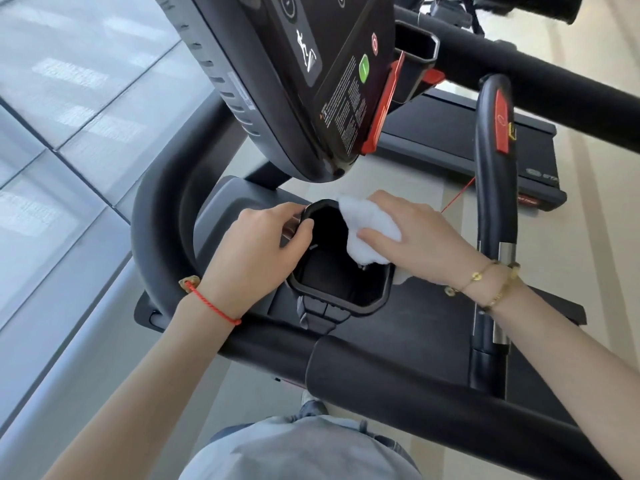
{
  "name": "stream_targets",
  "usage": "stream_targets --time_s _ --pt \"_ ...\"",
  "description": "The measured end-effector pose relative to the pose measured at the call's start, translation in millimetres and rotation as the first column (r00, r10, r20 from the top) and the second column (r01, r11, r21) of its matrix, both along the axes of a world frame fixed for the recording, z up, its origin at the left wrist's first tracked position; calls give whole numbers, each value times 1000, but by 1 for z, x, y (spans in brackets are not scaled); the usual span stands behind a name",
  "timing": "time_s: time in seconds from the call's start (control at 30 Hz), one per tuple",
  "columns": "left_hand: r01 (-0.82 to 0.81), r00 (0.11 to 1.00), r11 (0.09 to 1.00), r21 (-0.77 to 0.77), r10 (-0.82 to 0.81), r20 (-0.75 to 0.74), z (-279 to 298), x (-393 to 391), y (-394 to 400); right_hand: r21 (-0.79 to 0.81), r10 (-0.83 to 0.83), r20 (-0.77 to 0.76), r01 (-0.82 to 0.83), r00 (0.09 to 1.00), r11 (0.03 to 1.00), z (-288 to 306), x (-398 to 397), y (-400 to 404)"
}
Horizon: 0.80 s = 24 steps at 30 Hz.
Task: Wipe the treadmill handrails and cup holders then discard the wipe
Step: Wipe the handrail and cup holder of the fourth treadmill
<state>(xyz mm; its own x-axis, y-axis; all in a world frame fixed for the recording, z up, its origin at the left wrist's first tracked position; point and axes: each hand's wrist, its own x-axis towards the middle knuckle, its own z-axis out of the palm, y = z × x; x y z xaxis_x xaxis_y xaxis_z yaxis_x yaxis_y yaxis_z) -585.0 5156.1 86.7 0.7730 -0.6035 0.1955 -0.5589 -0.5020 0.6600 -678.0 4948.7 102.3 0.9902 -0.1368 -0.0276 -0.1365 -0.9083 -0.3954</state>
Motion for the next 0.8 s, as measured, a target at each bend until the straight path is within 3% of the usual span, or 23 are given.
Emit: stream_targets --time_s 0.23,0.33,0.43,0.57,0.67,0.8 --pt "13 1000 1000 17 -13 26 0 -1 0 2 132 -2 -132 991 991 6 41 17" --pt "20 1000 1000 1 -20 -9 2 -2 0 -57 89 17 -88 996 994 0 23 9" --pt "10 1000 1000 3 -10 1 3 -1 0 31 -4 6 4 1000 1000 -3 4 -3" --pt "23 1000 1000 9 -23 12 2 -1 -2 3 79 -60 -79 995 997 4 26 5" --pt "32 999 999 -3 -32 -3 3 0 -1 4 51 -3 -51 999 999 1 23 9" --pt "28 1000 1000 -8 -28 7 5 0 0 137 -67 11 65 998 988 -8 -6 -2"
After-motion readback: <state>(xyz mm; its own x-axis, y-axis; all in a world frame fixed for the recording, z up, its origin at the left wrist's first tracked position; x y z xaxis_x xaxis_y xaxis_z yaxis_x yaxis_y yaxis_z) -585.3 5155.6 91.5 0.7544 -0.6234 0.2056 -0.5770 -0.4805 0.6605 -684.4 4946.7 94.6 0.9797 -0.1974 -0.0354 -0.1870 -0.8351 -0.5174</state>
